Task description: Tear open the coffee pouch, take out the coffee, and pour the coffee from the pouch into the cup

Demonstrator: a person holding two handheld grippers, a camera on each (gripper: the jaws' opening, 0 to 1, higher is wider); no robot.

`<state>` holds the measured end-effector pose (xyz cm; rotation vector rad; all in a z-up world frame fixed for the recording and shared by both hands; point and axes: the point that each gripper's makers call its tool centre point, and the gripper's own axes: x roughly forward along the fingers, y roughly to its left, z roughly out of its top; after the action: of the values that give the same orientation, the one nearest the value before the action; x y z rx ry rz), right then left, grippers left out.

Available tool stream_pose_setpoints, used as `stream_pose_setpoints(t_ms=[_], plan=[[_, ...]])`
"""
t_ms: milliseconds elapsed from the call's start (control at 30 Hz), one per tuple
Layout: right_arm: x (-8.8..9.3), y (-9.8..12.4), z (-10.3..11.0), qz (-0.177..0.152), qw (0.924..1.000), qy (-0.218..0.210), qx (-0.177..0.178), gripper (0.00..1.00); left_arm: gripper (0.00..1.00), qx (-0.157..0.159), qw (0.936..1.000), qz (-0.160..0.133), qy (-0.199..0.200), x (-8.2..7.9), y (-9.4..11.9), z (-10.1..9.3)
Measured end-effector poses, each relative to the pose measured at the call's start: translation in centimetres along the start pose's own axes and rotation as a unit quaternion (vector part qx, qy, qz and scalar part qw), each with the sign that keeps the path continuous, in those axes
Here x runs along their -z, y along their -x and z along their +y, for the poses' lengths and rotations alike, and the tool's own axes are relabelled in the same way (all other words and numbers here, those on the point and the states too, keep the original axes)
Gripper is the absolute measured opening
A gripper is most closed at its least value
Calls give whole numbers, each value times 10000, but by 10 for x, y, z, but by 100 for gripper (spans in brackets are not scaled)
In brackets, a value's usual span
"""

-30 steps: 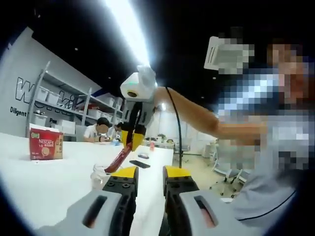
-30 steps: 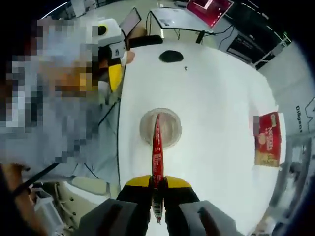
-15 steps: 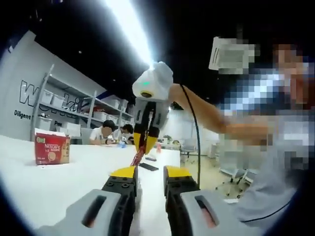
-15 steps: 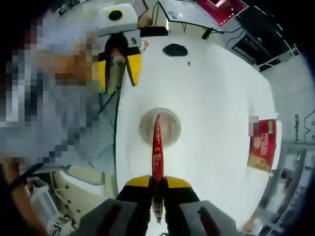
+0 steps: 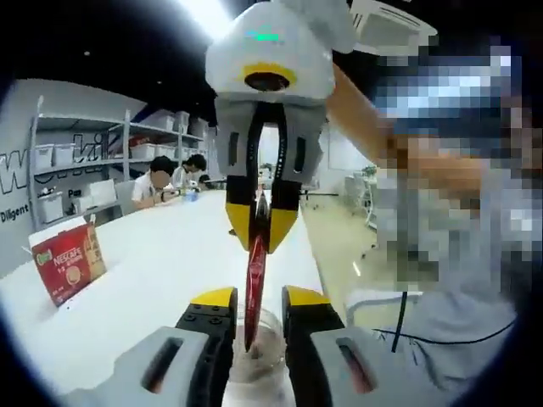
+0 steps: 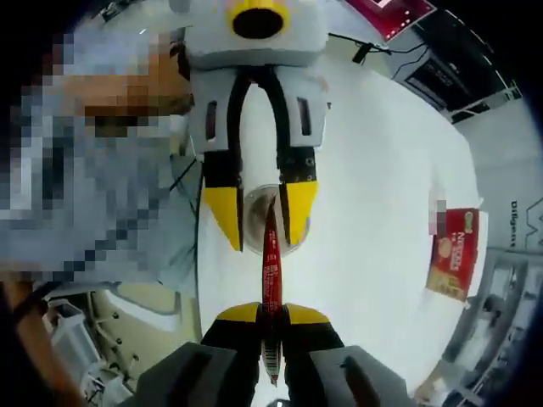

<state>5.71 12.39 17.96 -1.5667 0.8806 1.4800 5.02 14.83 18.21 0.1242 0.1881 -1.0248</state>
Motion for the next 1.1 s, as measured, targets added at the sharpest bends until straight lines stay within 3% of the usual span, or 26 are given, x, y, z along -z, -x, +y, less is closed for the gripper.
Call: stream_pose_setpoints(t_ms=[200,300,567,733,867,933,1000,1100], plan=[[0,1,0,-6,10000,6,-31,9,17,100,9998,34,-183,2,-15,-7],[-1,0,0,-18,10000,5,-50,9,11,9,9991,64,-413,5,-17,-7],[2,1,2,-121,9999,-5,12,10,8,87,9984,-100,-542,5,-15,-12],[-5,3,-1,-959,9952,34,193,11,7,165,9990,-214,-369,3,-8,-8],[-1,5,0,-1270,9915,42,291,14,7,241,9989,-304,-274,3,-10,-10],[2,10,4,-1660,9858,-126,239,15,7,291,9986,-377,-221,1,-10,-11],[3,16,2,-2043,9783,-133,332,24,7,292,9984,-417,-226,0,-10,-11],[3,25,6,-2790,9593,-176,400,34,7,275,9985,-411,-223,3,-12,-10]])
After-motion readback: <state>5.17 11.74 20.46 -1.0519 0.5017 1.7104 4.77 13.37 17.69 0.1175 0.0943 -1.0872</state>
